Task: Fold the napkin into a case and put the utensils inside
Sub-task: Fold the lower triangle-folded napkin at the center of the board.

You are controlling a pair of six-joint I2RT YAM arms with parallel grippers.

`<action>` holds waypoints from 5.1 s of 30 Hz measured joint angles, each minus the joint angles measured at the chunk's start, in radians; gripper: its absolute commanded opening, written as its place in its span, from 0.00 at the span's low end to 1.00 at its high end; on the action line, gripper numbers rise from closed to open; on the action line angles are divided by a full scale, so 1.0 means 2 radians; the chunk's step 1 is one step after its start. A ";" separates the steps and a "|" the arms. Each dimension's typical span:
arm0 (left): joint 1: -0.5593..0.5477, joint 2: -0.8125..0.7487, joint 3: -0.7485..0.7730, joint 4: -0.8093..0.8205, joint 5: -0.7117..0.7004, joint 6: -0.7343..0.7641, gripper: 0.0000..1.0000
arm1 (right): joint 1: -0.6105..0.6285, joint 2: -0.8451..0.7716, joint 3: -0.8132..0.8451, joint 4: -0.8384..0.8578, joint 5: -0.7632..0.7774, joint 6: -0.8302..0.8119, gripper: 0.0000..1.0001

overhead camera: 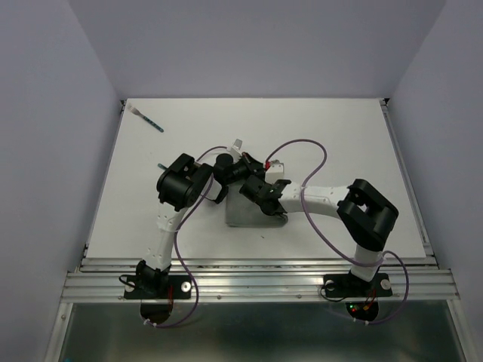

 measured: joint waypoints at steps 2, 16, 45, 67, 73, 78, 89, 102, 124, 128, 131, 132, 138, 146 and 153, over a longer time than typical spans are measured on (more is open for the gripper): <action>0.001 0.000 -0.002 0.001 0.000 -0.001 0.00 | 0.005 0.011 0.006 -0.002 0.003 -0.003 0.07; 0.006 -0.005 -0.022 0.010 0.006 -0.010 0.45 | 0.010 0.024 0.007 0.010 0.006 -0.021 0.07; 0.042 -0.118 -0.057 -0.089 0.024 0.084 0.39 | 0.011 0.020 -0.009 0.042 0.001 -0.024 0.07; 0.041 -0.154 -0.056 -0.200 0.013 0.175 0.39 | 0.009 -0.006 -0.035 0.061 -0.021 -0.027 0.23; 0.041 -0.157 -0.048 -0.248 0.002 0.204 0.39 | 0.003 -0.047 -0.071 0.083 -0.068 -0.027 0.57; 0.041 -0.177 -0.045 -0.283 -0.005 0.224 0.39 | -0.001 -0.064 -0.084 0.089 -0.096 -0.027 0.58; 0.041 -0.217 -0.020 -0.332 -0.009 0.258 0.38 | -0.080 -0.131 -0.129 0.123 -0.187 -0.030 0.95; 0.041 -0.217 0.004 -0.436 -0.047 0.308 0.36 | -0.257 -0.146 -0.134 0.183 -0.280 -0.073 0.95; 0.041 -0.167 0.047 -0.514 -0.073 0.359 0.35 | -0.296 0.003 -0.076 0.358 -0.414 -0.102 0.60; 0.041 -0.167 0.047 -0.514 -0.073 0.360 0.35 | -0.296 0.004 -0.079 0.364 -0.422 -0.093 0.68; 0.041 -0.167 0.047 -0.514 -0.073 0.360 0.35 | -0.296 0.004 -0.084 0.377 -0.426 -0.087 0.69; 0.041 -0.167 0.047 -0.514 -0.073 0.360 0.35 | -0.296 0.004 -0.087 0.383 -0.427 -0.083 0.68; 0.041 -0.167 0.039 -0.499 -0.072 0.356 0.34 | -0.298 -0.001 -0.113 0.421 -0.431 -0.060 0.56; 0.041 -0.167 0.032 -0.487 -0.071 0.354 0.34 | -0.298 -0.005 -0.121 0.412 -0.421 -0.050 0.40; 0.041 -0.177 0.011 -0.469 -0.074 0.345 0.34 | -0.296 -0.016 -0.102 0.368 -0.388 -0.053 0.80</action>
